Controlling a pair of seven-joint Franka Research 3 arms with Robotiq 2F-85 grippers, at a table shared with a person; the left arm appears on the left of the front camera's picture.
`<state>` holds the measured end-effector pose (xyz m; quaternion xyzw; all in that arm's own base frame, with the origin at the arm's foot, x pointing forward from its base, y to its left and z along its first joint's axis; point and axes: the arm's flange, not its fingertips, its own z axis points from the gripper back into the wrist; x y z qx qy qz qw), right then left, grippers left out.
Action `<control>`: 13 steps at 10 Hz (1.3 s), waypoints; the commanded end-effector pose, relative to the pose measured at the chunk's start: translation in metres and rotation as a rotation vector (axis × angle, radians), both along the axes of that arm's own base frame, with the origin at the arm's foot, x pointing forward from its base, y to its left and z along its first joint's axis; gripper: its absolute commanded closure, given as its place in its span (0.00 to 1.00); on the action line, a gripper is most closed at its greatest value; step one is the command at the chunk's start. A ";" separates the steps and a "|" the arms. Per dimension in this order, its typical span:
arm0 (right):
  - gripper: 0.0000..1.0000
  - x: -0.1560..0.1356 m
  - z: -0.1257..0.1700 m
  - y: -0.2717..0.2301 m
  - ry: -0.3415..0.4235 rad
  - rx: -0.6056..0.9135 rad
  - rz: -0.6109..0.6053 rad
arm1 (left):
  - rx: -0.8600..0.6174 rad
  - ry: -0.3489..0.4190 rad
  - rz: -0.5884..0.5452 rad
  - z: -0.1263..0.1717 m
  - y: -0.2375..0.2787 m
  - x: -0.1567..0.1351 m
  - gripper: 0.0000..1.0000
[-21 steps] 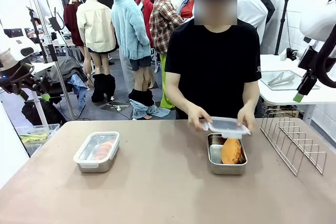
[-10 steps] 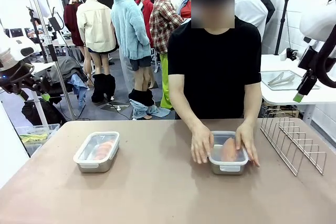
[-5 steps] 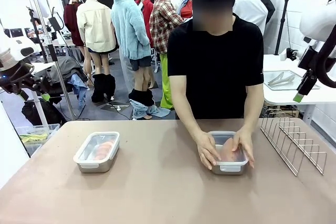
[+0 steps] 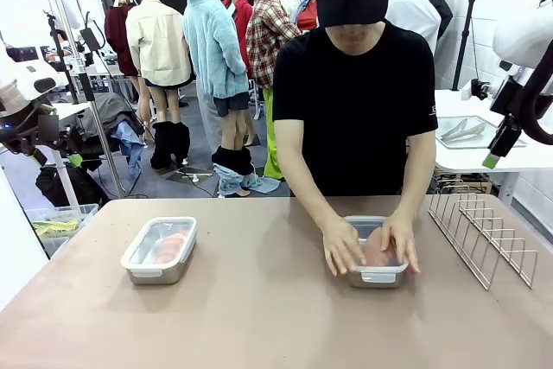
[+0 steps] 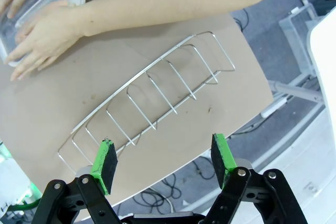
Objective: Place the bread in airtight containers.
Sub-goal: Release when the human grabs the Airtight Container lid.
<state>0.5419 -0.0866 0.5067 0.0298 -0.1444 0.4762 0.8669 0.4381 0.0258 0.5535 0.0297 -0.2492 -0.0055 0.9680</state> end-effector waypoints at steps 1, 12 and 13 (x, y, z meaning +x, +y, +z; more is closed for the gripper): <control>0.11 0.004 0.001 -0.001 0.010 0.000 0.002 | -0.004 -0.003 0.019 0.001 0.000 -0.001 0.26; 0.11 0.004 0.001 -0.001 0.010 0.000 0.002 | -0.004 -0.003 0.019 0.001 0.000 -0.001 0.26; 0.11 0.004 0.001 -0.001 0.010 0.000 0.002 | -0.004 -0.003 0.019 0.001 0.000 -0.001 0.26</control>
